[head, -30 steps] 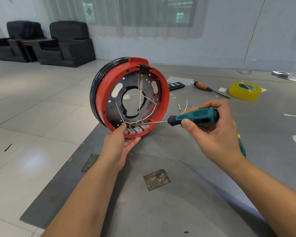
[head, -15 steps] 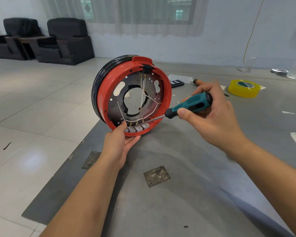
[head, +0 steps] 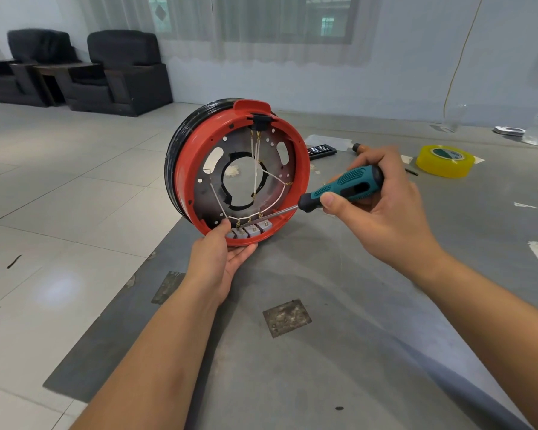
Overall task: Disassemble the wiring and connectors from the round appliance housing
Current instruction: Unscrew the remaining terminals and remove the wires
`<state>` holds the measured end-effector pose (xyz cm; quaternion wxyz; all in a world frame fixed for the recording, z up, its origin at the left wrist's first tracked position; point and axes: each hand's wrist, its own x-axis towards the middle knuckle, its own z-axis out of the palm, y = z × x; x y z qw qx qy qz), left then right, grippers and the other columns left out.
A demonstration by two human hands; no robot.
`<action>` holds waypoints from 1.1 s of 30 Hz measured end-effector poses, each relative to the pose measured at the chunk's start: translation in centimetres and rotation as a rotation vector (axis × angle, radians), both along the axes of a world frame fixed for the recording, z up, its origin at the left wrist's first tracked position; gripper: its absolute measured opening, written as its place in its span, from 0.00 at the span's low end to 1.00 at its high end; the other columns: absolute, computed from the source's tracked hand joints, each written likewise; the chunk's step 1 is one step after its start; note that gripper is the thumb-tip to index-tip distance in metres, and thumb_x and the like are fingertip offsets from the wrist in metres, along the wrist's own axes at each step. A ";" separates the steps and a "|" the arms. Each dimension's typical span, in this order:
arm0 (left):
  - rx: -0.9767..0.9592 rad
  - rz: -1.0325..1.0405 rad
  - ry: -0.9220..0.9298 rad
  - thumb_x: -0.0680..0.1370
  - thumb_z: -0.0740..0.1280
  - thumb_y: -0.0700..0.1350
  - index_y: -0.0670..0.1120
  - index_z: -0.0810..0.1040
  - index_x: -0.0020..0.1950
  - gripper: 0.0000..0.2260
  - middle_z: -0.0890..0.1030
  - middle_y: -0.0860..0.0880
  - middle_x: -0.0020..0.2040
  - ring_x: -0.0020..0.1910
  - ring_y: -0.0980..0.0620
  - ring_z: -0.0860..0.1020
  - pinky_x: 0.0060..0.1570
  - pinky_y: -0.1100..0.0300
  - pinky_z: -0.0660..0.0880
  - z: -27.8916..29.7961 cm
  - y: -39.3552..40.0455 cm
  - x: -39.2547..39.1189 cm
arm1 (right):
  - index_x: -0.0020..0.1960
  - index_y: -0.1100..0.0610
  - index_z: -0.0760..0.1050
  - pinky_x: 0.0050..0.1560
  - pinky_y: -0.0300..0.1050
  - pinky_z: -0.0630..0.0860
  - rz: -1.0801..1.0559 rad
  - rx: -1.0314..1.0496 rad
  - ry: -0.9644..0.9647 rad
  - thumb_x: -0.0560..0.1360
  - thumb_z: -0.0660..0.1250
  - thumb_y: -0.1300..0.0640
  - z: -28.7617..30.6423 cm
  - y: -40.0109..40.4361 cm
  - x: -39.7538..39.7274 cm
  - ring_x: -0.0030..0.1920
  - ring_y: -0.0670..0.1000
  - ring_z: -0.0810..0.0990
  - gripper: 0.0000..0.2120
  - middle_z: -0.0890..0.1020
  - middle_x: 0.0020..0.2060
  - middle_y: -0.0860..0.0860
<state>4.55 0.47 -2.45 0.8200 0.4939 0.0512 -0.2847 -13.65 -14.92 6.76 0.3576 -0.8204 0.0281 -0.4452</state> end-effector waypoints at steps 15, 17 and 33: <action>0.022 0.015 0.000 0.85 0.68 0.46 0.42 0.75 0.62 0.09 0.88 0.40 0.53 0.46 0.45 0.89 0.43 0.53 0.86 -0.1 -0.2 0.1 | 0.57 0.42 0.65 0.39 0.27 0.78 -0.083 -0.089 0.031 0.73 0.76 0.44 -0.2 1.1 -0.4 0.50 0.34 0.81 0.21 0.76 0.49 0.29; 0.024 0.020 0.000 0.85 0.69 0.46 0.42 0.75 0.62 0.09 0.87 0.40 0.54 0.46 0.45 0.89 0.43 0.53 0.87 -0.1 -0.2 0.2 | 0.56 0.40 0.65 0.39 0.25 0.76 -0.099 -0.117 0.021 0.73 0.76 0.43 -0.5 1.5 -0.7 0.49 0.31 0.80 0.21 0.76 0.49 0.27; 0.007 0.028 0.011 0.85 0.68 0.44 0.42 0.77 0.58 0.06 0.88 0.39 0.51 0.46 0.44 0.89 0.44 0.51 0.87 0.1 -0.1 0.0 | 0.61 0.51 0.67 0.45 0.22 0.75 -0.182 -0.227 0.013 0.76 0.71 0.41 -3.5 2.1 -2.1 0.52 0.26 0.75 0.22 0.75 0.51 0.42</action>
